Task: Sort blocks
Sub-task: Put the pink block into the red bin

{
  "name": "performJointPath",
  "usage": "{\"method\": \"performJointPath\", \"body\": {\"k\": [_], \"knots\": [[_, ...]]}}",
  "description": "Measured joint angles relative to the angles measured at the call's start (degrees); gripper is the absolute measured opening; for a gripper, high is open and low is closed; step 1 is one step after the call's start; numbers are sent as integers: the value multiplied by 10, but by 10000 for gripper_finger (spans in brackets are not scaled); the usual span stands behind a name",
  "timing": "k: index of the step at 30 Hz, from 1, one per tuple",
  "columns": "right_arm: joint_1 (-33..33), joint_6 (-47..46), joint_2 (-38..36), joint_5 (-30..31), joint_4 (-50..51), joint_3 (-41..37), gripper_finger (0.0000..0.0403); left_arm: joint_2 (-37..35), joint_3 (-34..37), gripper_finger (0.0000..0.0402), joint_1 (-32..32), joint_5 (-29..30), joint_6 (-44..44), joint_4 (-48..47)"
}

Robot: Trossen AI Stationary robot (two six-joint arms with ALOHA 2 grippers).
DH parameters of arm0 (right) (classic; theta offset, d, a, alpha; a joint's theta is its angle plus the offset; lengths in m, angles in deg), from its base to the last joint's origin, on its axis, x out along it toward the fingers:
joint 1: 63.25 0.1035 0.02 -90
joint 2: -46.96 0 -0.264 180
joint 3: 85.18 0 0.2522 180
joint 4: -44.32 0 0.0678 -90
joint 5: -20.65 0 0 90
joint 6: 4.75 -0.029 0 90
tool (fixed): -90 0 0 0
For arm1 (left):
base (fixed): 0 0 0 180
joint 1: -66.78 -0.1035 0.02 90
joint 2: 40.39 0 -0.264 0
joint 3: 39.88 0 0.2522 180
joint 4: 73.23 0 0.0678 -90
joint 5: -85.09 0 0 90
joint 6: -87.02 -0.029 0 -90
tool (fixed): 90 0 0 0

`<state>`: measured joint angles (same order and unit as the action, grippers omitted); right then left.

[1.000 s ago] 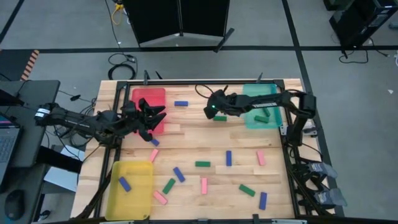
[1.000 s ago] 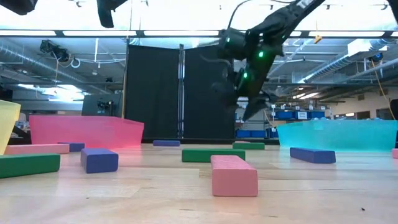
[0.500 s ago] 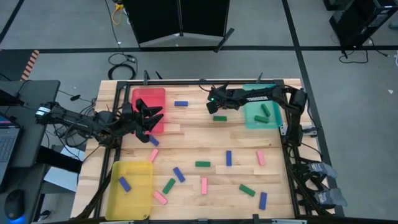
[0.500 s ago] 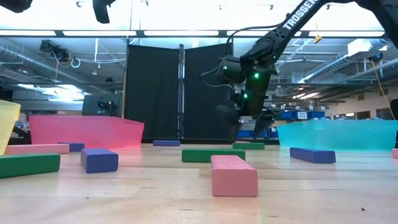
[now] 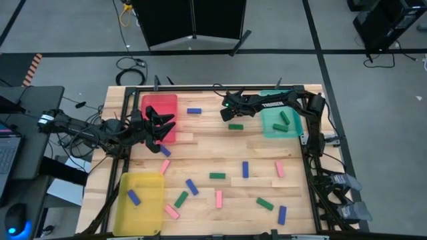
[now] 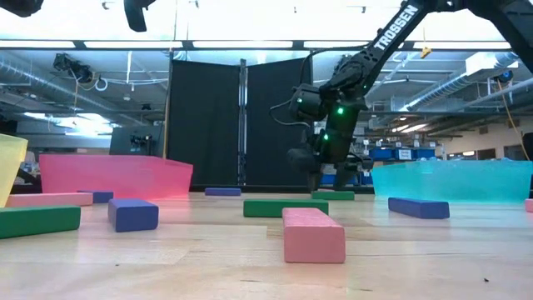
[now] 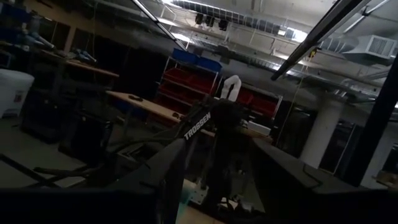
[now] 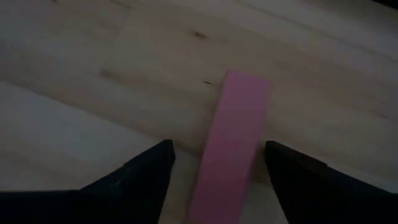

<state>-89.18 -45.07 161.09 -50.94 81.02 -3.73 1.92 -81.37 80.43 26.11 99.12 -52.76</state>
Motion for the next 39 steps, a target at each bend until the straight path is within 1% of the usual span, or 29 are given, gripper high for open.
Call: {"method": "performJointPath", "body": {"k": [4,7,10,14,15,20,24,27,29,33,36,39], "knots": [[0,-2,14,0,0,1,264,0,0,186,0,0,1,-1],[4,-2,13,2,-3,0,242,0,0,186,0,0,1,-1],[8,-1,11,3,-5,-1,199,0,0,186,0,0,1,-3],[13,0,11,2,-9,-1,125,0,0,186,0,0,1,-5],[14,2,11,3,-9,-1,116,0,0,186,0,0,1,-6],[26,15,12,14,-21,-2,116,0,0,186,0,0,15,-8],[53,28,12,25,-67,1,116,0,0,186,0,0,17,-8],[90,50,16,3,-140,14,116,0,0,186,0,0,17,-8],[113,73,16,-6,-212,22,116,0,0,186,0,0,17,-8],[142,109,14,0,-334,37,116,-1,0,186,0,0,17,-6],[152,132,14,-5,-391,57,116,-6,0,186,0,0,17,2],[153,146,13,-16,-429,78,116,-11,0,186,0,0,16,14]]}}
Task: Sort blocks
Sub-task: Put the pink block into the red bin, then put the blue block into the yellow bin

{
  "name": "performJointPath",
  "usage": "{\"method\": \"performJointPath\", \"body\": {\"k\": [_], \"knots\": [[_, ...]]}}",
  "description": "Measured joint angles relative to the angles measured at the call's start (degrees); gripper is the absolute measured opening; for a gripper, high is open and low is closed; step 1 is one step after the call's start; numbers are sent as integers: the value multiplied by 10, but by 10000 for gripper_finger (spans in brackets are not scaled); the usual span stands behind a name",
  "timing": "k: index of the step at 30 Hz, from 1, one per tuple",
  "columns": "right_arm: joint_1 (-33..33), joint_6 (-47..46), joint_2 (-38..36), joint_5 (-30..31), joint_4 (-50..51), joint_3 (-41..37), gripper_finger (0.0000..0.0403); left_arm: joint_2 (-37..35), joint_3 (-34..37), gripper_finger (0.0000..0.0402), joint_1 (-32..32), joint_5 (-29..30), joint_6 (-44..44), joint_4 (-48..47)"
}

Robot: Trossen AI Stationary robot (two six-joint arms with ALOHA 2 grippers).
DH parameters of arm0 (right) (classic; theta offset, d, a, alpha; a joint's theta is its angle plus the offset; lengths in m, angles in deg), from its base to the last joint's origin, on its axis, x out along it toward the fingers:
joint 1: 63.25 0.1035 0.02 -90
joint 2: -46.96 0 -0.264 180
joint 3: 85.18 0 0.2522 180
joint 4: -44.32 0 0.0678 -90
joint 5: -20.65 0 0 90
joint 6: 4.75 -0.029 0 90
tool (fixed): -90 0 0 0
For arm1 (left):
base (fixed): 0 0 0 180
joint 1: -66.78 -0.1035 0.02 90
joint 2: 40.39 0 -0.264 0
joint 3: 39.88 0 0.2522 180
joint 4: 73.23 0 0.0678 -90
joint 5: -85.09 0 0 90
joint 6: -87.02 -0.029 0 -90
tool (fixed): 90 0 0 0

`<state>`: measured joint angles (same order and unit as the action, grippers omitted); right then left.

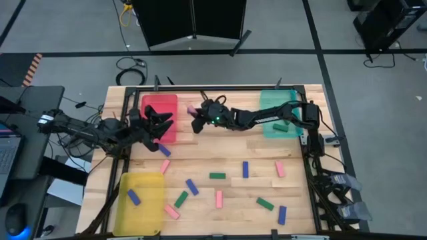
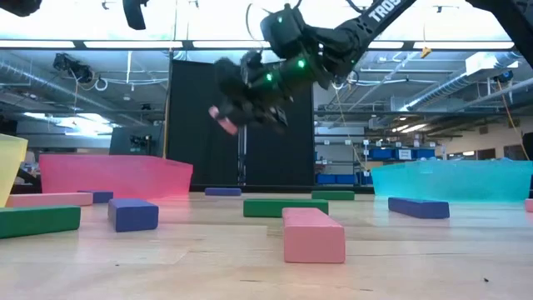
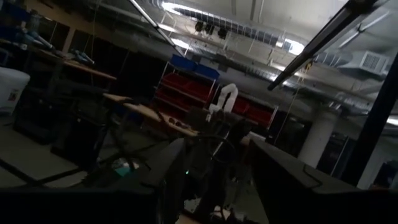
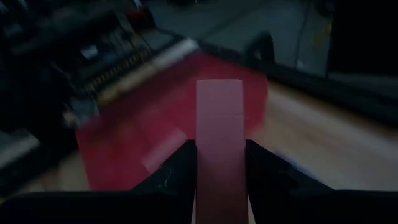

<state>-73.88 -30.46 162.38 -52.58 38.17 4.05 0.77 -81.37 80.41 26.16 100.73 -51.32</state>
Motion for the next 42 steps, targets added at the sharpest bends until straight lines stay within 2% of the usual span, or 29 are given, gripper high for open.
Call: {"method": "performJointPath", "body": {"k": [6,9,12,14,21,25,30,32,38,42], "knots": [[1,23,-1,-13,-86,27,116,-11,0,186,0,0,-14,28],[6,32,0,-14,-96,36,116,-11,0,186,0,1,-19,48],[12,31,27,-28,-146,54,116,-11,0,186,0,1,-30,63],[16,31,62,-44,-165,93,116,-11,0,186,0,1,-30,71],[17,33,186,-94,-109,262,116,-11,0,186,0,1,-28,78],[16,32,258,-108,-35,362,116,-11,0,186,0,0,-27,80],[17,30,317,-127,19,437,116,-11,0,186,0,0,-26,78],[17,33,318,-147,38,444,137,-11,0,186,0,0,-26,75],[4,66,308,-156,71,444,273,-11,0,186,0,0,-26,58],[-2,83,288,-144,58,437,302,-14,0,186,0,0,-25,54]]}}
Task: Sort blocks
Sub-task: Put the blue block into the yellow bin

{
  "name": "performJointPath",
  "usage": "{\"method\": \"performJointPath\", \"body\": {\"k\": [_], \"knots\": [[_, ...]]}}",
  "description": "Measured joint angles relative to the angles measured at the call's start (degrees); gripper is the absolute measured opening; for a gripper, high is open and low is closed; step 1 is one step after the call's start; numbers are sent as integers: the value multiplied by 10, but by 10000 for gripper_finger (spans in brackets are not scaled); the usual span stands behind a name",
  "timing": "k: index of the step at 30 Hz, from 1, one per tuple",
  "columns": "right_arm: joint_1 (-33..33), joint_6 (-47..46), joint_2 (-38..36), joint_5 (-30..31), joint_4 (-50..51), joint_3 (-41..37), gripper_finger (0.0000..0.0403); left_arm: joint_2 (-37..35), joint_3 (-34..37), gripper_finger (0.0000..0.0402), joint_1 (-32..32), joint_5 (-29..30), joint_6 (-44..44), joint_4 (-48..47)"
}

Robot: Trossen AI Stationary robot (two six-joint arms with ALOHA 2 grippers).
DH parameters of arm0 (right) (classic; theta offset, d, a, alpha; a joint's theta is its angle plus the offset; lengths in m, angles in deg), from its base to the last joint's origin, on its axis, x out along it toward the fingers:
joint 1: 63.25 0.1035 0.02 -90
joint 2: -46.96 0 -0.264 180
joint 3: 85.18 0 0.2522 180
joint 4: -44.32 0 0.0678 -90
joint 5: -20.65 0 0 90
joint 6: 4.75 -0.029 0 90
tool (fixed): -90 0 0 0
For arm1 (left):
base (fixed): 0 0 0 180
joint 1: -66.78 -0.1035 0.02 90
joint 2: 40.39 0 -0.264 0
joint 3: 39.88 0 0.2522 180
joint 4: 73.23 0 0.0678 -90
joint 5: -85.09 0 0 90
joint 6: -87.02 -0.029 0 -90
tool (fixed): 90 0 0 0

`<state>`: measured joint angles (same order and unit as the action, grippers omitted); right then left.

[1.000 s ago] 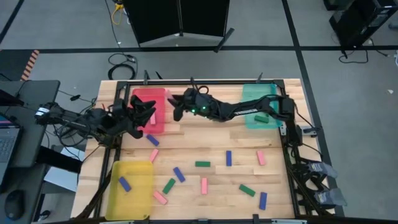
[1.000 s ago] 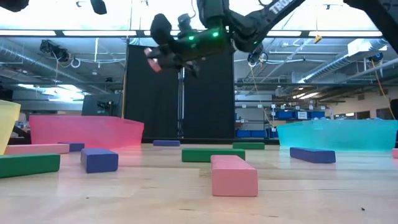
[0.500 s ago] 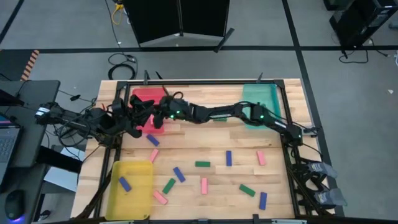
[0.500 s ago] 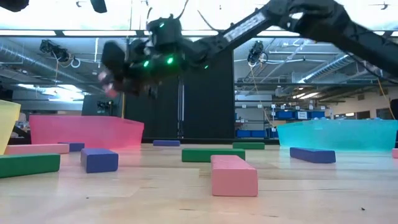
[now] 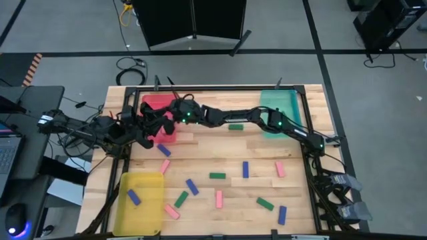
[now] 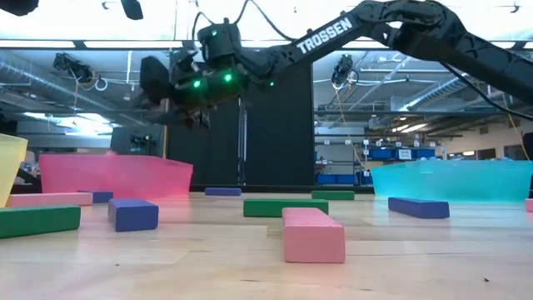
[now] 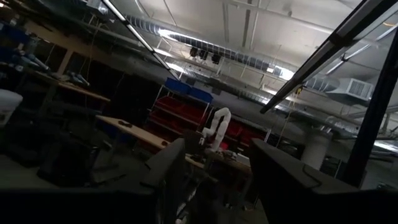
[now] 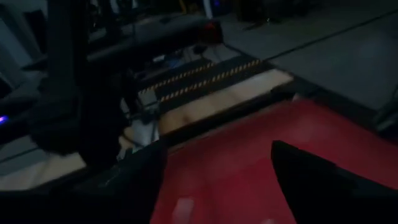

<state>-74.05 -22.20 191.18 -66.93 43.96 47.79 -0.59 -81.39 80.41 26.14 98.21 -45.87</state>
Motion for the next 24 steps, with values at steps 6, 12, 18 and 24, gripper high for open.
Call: {"method": "performJointPath", "body": {"k": [6,12,18,24], "knots": [[3,10,-73,54,-149,-167,283,-16,0,186,0,1,22,-34],[16,27,-233,107,-354,-472,255,-22,0,186,-1,7,42,-109],[46,53,-417,154,-387,-700,250,31,0,186,-2,43,103,-231],[92,64,-606,219,-433,-876,250,136,-58,186,-2,8,190,-403]]}}
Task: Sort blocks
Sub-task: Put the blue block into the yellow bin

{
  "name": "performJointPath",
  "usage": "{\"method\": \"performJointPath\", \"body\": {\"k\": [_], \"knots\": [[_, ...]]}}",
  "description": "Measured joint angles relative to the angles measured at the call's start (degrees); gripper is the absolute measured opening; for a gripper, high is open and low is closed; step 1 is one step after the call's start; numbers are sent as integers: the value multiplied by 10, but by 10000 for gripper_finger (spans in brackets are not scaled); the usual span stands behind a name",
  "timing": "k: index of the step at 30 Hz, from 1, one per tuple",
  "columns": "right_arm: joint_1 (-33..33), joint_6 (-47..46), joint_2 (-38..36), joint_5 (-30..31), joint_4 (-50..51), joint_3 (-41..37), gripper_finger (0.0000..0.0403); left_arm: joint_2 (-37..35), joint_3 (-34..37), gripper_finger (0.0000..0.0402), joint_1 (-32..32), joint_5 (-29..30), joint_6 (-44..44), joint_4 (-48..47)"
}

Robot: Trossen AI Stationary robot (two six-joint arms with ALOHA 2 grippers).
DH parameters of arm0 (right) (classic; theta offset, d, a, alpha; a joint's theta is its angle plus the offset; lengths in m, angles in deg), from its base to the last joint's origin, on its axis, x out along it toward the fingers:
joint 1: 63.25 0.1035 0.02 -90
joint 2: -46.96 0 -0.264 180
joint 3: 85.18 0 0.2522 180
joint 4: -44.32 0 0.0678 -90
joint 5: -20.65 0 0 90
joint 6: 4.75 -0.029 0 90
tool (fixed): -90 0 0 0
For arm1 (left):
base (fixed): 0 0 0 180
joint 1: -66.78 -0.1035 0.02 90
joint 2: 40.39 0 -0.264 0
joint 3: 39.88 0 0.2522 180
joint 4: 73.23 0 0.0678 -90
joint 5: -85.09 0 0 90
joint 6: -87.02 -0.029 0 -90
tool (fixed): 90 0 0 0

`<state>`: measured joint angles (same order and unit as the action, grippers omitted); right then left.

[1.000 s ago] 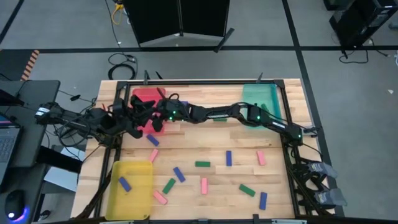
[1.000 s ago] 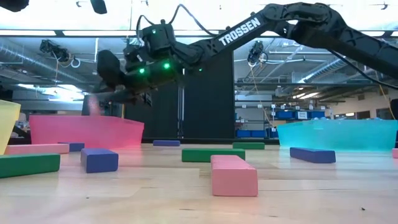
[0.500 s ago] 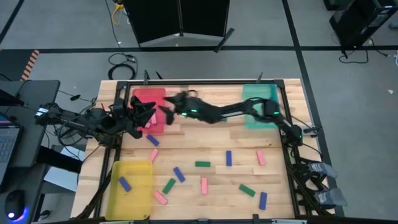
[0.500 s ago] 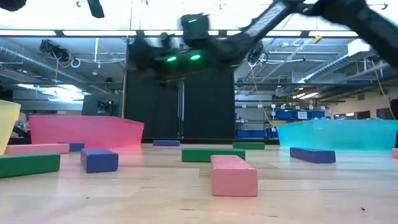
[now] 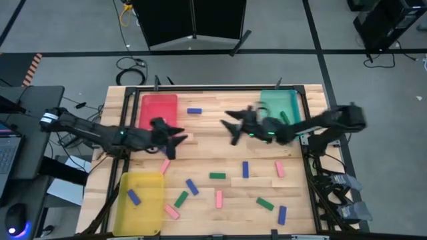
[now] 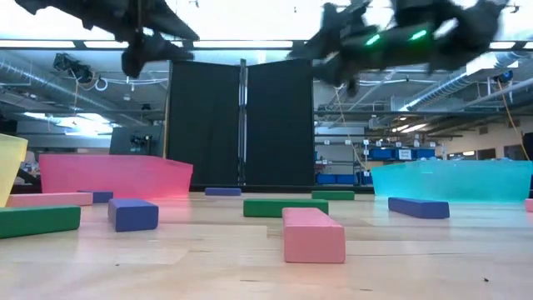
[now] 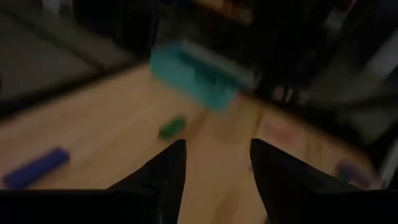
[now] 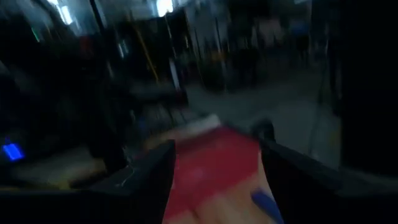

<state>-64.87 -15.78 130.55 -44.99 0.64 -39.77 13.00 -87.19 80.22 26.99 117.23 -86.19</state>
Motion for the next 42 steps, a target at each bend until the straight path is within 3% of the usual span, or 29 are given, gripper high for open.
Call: {"method": "performJointPath", "body": {"k": [7,12,20,26,42], "knots": [[66,7,-185,70,-49,-133,250,167,-108,188,22,-143,-80,-134],[107,13,-241,114,-46,-174,250,285,-192,202,54,-192,-118,-232],[129,22,-245,152,-45,-184,250,434,-311,270,126,-226,-223,-310],[129,20,-239,152,-46,-184,250,506,-371,309,147,-226,-242,-370],[129,16,-239,151,-45,-183,250,580,-379,274,142,-257,-240,-369]]}}
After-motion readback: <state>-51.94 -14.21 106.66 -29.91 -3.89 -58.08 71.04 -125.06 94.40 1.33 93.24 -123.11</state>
